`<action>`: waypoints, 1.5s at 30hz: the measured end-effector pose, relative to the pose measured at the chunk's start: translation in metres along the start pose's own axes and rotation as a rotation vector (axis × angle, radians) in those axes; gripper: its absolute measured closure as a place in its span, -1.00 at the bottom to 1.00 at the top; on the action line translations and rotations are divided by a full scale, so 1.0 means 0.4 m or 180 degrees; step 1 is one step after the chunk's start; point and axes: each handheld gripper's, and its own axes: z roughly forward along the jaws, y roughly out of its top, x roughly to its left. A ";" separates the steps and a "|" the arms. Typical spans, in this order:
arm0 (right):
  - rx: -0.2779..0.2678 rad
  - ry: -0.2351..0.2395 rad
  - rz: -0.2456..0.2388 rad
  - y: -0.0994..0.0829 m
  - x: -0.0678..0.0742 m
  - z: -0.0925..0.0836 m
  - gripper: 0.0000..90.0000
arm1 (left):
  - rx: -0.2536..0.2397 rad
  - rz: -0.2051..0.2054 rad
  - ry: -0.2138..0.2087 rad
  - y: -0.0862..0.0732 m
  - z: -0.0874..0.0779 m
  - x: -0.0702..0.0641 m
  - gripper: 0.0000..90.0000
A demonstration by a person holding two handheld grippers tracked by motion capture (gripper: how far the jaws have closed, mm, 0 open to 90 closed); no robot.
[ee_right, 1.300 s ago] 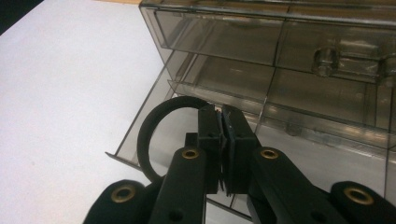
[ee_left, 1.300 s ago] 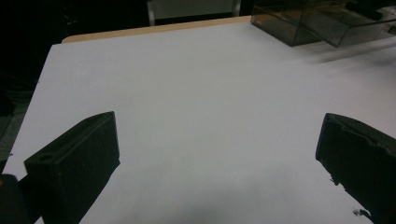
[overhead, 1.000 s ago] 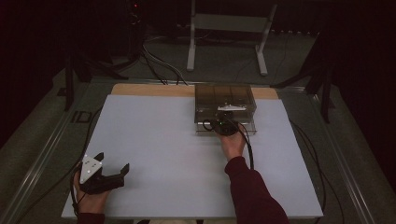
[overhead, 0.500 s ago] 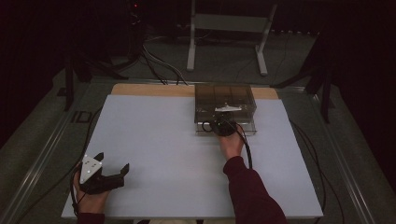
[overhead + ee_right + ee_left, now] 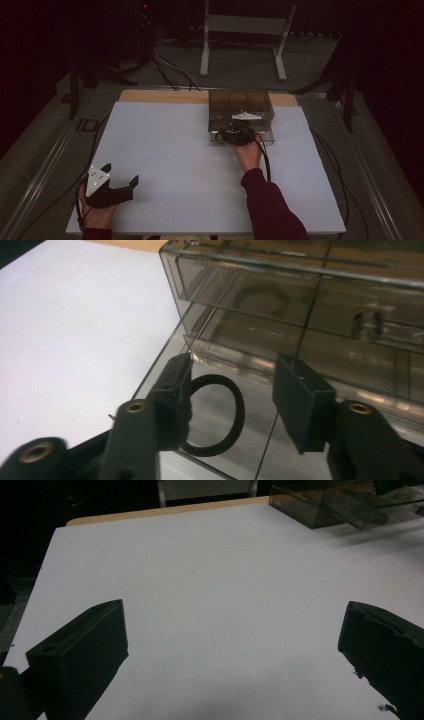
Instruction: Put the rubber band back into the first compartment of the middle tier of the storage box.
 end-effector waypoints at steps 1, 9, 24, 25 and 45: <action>-0.0011 -0.0005 -0.0007 0.001 -0.001 -0.002 0.06 | -0.0001 0.0000 0.0000 0.000 0.000 0.000 -0.99; -0.0052 0.0050 -0.0016 0.011 -0.012 -0.024 -0.29 | 0.0011 0.0016 -0.0009 0.000 0.002 -0.002 -0.99; 0.0114 -0.0160 -0.0261 0.012 -0.045 -0.070 -0.84 | 0.0000 -0.0001 0.0006 0.000 0.000 -0.001 -0.99; 0.0115 -0.0165 -0.0273 0.011 -0.048 -0.074 -0.88 | 0.0000 -0.0002 0.0006 -0.001 0.000 0.000 -0.99; -0.0063 -0.0269 -0.0259 -0.042 -0.127 -0.201 -1.00 | -0.0077 0.0019 -0.0026 0.004 -0.006 -0.002 -0.99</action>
